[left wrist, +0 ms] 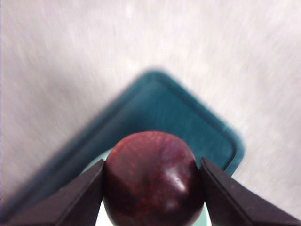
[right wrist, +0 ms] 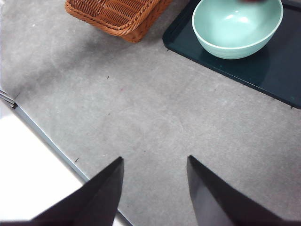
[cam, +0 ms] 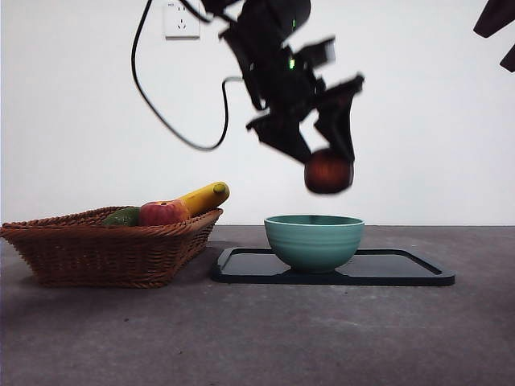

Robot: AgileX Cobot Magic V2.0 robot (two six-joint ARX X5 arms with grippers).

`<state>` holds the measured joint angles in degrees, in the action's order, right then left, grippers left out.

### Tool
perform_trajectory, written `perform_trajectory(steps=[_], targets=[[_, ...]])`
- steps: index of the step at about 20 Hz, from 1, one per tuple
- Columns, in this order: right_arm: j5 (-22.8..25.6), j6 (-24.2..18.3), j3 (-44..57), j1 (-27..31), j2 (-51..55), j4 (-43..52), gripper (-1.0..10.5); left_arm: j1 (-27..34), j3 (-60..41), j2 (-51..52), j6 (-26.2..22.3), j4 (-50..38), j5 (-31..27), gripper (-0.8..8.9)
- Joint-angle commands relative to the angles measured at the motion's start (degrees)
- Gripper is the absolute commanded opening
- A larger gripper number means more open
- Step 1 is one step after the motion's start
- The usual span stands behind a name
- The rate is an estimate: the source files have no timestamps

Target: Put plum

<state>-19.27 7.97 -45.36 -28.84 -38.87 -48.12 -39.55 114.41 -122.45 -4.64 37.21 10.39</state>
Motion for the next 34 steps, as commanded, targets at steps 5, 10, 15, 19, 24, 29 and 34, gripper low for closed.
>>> perform_trajectory(steps=[5, 10, 15, 19, 24, 29, 34], targets=[[1.31, 0.57, -0.42, -0.28, -0.33, 0.5, 2.2, 4.61, 5.05, 11.72, 0.59, 7.65, -0.04, 2.08], [1.29, 0.57, -0.42, -0.28, -0.31, 0.5, 2.2, 11.41, 4.98, 23.08, -0.72, 18.95, 0.2, 2.08], [1.29, 0.31, -0.42, -0.28, -0.33, 0.52, 2.2, 17.22, 1.75, 31.54, -1.64, 26.25, 3.19, 2.08], [1.31, 0.13, -0.42, -0.28, -0.33, 0.52, 2.2, 20.04, -15.45, 41.09, -1.16, 19.28, 3.26, 2.08], [1.29, 0.17, -0.42, -0.28, -0.33, 0.5, 2.2, 23.3, -39.89, 49.75, -0.24, 1.62, 3.15, 2.08], [1.25, 0.35, -0.42, -0.28, -0.33, 0.48, 2.2, 24.41, -56.04, 48.94, -0.28, -14.1, 2.56, 2.07], [1.25, 0.42, -0.42, -0.28, -0.33, 0.5, 2.2, 25.35, -62.66, 42.53, -1.86, -24.68, 1.14, 2.07]])
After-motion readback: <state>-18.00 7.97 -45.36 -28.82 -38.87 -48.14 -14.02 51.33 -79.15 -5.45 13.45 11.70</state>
